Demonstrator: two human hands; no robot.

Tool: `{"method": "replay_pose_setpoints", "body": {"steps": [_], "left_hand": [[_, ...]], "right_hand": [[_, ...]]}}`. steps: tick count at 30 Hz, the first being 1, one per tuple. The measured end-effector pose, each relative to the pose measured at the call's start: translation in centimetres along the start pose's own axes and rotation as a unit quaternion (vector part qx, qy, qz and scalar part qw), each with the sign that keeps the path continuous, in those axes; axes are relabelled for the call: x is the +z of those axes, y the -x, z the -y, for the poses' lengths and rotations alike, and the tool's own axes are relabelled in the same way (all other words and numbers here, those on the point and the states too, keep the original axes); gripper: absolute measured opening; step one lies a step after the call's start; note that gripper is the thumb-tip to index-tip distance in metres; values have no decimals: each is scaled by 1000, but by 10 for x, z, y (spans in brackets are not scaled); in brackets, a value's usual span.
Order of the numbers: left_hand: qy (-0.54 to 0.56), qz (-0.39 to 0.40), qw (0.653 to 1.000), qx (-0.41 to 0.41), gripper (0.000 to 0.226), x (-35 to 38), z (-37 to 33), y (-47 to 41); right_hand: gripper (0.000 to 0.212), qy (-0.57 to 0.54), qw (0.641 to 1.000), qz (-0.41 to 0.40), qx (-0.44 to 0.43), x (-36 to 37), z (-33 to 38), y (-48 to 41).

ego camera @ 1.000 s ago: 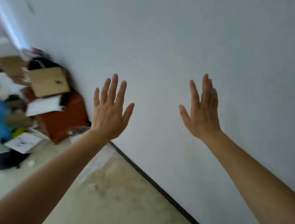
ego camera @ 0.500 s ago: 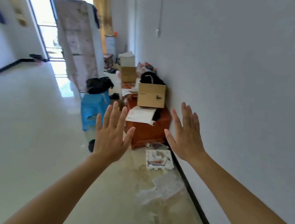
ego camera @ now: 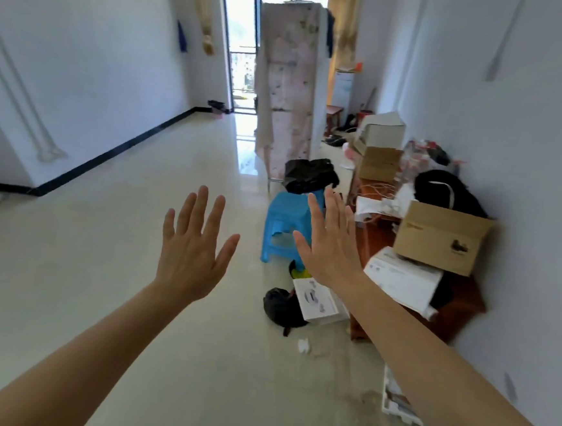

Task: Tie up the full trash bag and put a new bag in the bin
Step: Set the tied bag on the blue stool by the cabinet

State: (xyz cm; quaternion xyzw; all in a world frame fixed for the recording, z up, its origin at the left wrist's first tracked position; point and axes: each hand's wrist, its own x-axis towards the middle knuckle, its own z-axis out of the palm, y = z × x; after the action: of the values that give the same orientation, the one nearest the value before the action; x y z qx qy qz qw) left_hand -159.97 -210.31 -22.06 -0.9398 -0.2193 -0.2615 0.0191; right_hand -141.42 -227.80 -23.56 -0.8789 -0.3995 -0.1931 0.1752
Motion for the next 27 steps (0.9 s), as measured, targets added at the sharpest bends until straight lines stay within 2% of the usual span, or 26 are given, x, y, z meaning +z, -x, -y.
{"method": "replay_pose_setpoints", "body": {"steps": [5,11,19,27], "left_hand": [[1,-6,998,-55,73,47,112,-64],[23,35,998,-55,74,110,222,-164],[47,68,995,49,69,210,275,-345],[22,105,990,90,68,354,305,-535]], "right_hand": [[76,-5,998,32,-48,92,63,-108],[74,39,996,72,-44,182,98,-220],[71,62,995,54,59,255,50,-349],[70,16,987,73,142,392,-21,-512]]}}
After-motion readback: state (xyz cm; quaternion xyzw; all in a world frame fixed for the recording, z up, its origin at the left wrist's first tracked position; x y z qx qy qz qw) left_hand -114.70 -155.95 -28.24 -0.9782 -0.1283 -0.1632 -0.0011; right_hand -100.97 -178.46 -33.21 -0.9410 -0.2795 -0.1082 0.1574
